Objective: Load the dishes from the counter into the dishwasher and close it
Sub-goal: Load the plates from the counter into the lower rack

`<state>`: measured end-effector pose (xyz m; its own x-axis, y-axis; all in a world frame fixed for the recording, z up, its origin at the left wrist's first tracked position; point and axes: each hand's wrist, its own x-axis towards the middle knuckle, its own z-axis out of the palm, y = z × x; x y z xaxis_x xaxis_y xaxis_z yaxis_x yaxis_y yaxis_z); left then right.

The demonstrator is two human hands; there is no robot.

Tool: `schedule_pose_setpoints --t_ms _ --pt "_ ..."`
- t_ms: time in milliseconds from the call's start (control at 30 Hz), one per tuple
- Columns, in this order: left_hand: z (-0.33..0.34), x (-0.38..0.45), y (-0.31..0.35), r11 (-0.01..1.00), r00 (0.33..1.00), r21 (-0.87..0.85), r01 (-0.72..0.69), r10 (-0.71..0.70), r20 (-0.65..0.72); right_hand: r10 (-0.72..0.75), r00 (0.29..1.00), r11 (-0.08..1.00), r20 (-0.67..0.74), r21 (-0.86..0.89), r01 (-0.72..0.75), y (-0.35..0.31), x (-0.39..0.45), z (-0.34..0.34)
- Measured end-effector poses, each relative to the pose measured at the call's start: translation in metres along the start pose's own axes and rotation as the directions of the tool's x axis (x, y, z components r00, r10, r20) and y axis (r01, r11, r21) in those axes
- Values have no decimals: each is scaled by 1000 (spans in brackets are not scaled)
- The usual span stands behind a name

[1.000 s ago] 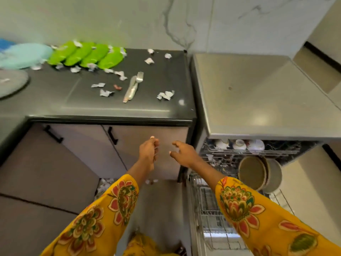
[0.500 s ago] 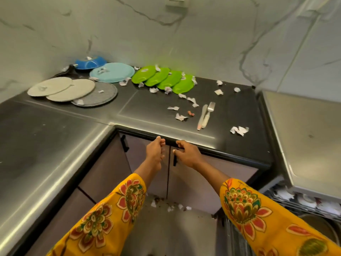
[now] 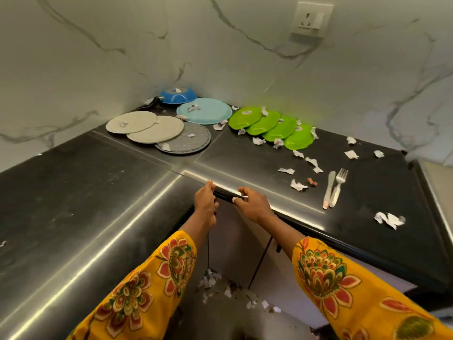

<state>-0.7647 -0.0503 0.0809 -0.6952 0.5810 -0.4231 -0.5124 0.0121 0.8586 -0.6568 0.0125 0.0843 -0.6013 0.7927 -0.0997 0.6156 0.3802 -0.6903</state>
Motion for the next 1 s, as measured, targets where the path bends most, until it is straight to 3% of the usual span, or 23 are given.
schedule_pose_setpoints --t_ms 333,633,900,1000 --pt "-18 68 32 998 991 -67 -3 -6 -136 -106 989 992 106 -52 112 -30 87 24" --pt "-11 142 74 993 966 -113 -13 -17 -258 -64 972 983 228 -156 101 -37 192 26" --pt "-7 197 88 992 941 -124 -15 -28 -339 -136 965 975 225 -144 171 -49 270 35" --pt "-10 217 91 997 928 -81 -21 -11 -372 -102 974 986 202 -106 126 -52 298 44"
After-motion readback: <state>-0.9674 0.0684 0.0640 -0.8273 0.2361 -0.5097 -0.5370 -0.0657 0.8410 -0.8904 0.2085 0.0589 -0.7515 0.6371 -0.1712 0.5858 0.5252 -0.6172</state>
